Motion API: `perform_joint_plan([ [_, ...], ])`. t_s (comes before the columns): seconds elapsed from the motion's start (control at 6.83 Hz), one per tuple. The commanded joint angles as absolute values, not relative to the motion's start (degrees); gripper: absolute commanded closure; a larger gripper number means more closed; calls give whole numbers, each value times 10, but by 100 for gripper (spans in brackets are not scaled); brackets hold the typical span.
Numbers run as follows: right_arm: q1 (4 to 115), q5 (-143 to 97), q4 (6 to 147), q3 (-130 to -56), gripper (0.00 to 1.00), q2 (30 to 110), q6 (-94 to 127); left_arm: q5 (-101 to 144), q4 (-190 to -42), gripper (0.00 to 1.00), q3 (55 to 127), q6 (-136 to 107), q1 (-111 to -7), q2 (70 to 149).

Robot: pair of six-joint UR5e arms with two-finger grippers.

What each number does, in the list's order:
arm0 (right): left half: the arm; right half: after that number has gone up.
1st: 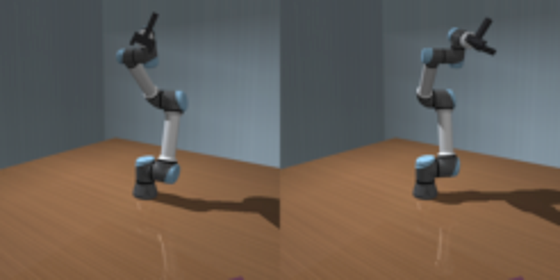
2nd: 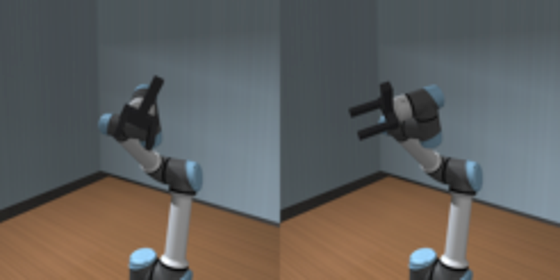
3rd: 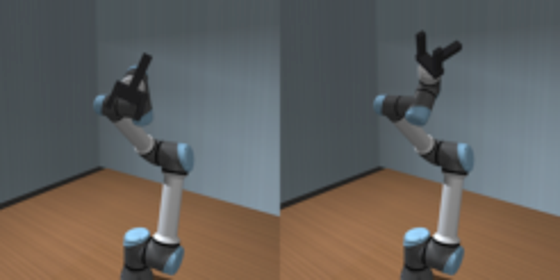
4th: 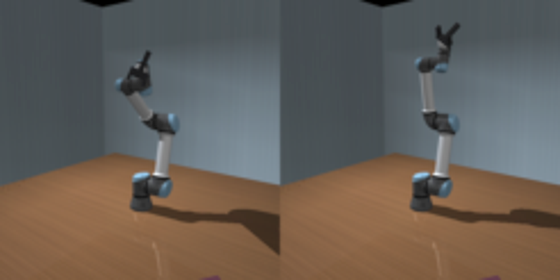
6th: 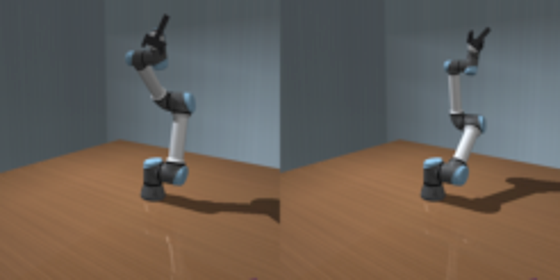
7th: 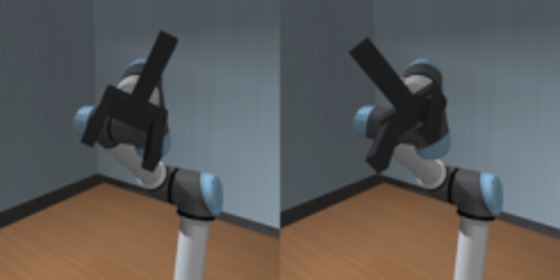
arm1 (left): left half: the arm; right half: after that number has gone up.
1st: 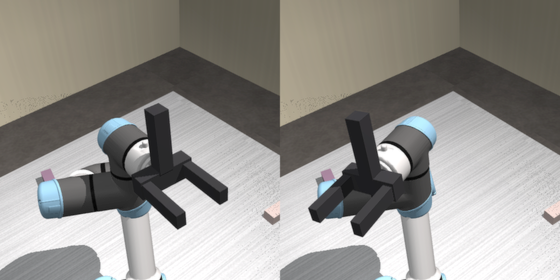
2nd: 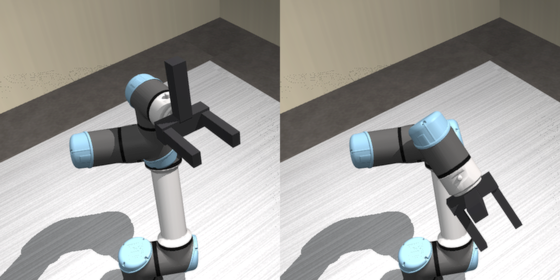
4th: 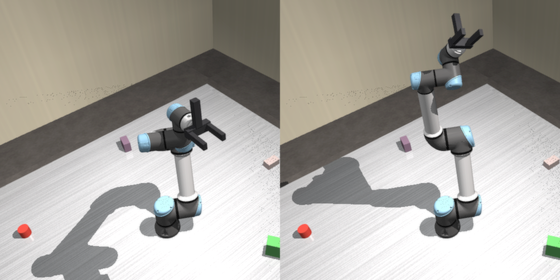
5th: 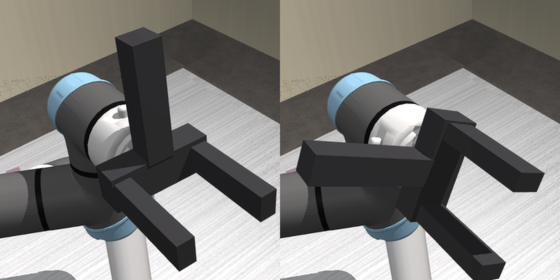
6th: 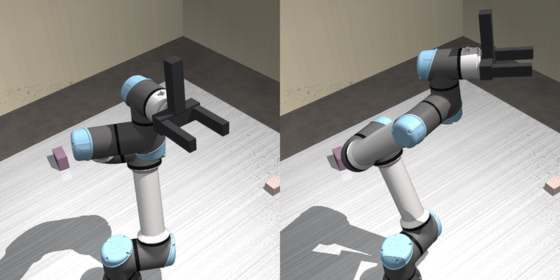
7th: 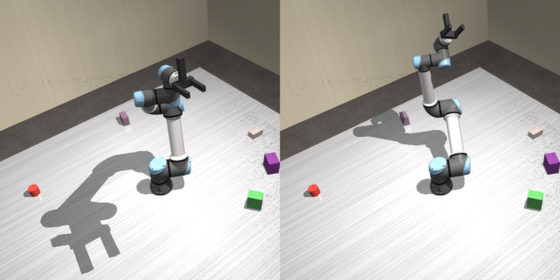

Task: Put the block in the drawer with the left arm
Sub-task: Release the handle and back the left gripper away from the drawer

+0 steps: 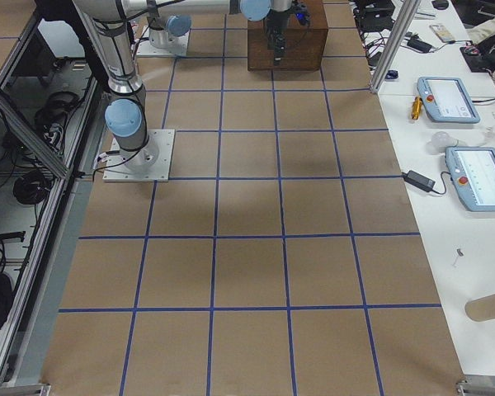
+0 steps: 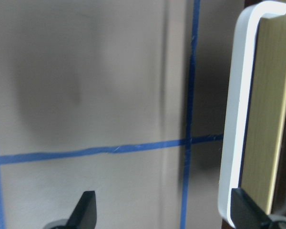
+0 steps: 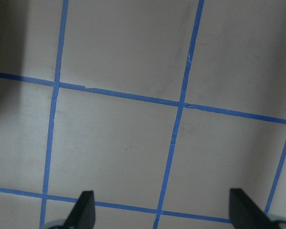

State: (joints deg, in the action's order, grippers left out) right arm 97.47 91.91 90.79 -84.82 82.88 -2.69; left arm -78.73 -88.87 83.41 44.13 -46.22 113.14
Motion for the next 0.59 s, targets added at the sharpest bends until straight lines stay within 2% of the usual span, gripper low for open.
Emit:
perform_joint_plan([
  [0.0,975,918,908,-848,0,829,-27,-862,-887,0,850,523,-421,1103],
  [0.44,975,918,908,-848,0,829,-27,-867,-969,0,848,417,-469,998],
])
